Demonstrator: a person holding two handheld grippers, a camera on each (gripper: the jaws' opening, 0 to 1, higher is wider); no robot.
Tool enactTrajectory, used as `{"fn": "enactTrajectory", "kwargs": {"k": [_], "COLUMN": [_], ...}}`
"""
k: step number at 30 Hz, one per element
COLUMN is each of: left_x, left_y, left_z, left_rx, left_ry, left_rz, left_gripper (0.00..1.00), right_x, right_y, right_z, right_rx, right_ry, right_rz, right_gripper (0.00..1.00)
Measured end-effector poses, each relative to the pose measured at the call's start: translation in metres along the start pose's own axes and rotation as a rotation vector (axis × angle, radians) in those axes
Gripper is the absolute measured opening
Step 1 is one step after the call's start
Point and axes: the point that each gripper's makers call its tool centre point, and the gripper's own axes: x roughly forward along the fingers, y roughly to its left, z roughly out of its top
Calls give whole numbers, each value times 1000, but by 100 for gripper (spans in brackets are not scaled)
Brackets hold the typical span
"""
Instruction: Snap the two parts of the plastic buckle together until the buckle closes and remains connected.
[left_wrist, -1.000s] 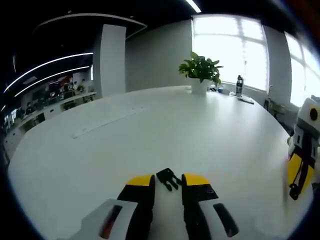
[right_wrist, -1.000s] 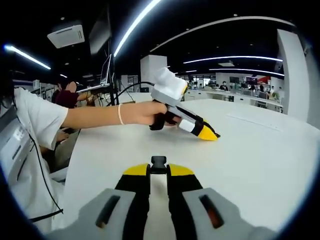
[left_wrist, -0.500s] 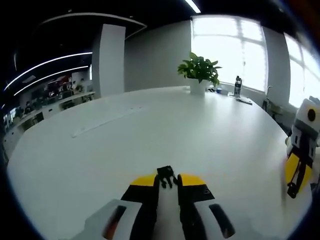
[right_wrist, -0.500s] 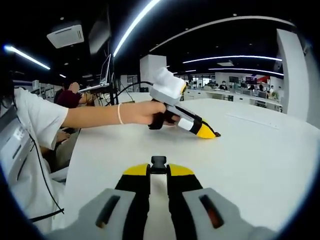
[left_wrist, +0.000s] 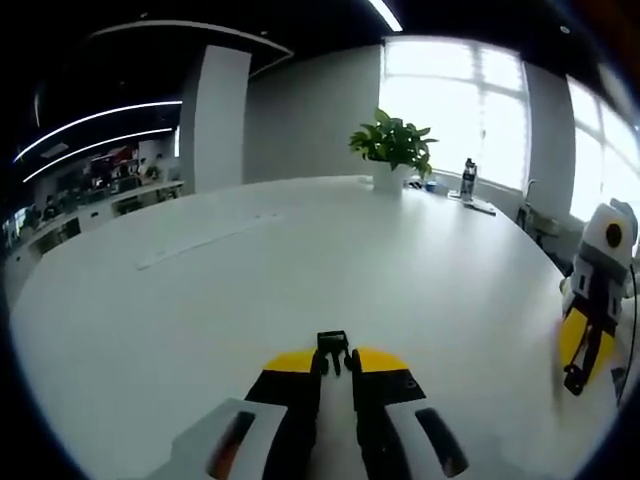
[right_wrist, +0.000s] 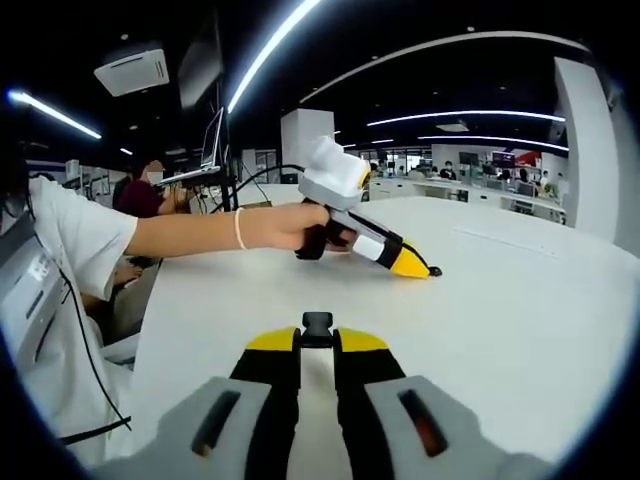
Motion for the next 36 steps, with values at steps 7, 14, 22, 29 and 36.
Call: {"fn": "enactTrajectory", "kwargs": {"k": [7,14,22,29,36], "left_x": [-5,-13,-24,-37,-50], "left_y": [-5,-13,-16,-23,-30], "left_z": [-2,-8,-15,-24,-28], "left_rx": [21,38,48,60,52], "left_ry": [2,5,14,23,14], "left_rz": [-19,-37,-52,-77,-105], "left_gripper": [12,12,12,12,12], "right_x": [0,2,4,8,12], "right_y": [1,-2,-16,-16,-19], "right_z": [0,-1,-7,-10,-10], "right_rx": [-3,-11,3,11,9], "right_ry": [2,15,29,49,57], "right_rz": [-2,-10,-25,-17,-15], "right_gripper": [12,12,12,12,12]}}
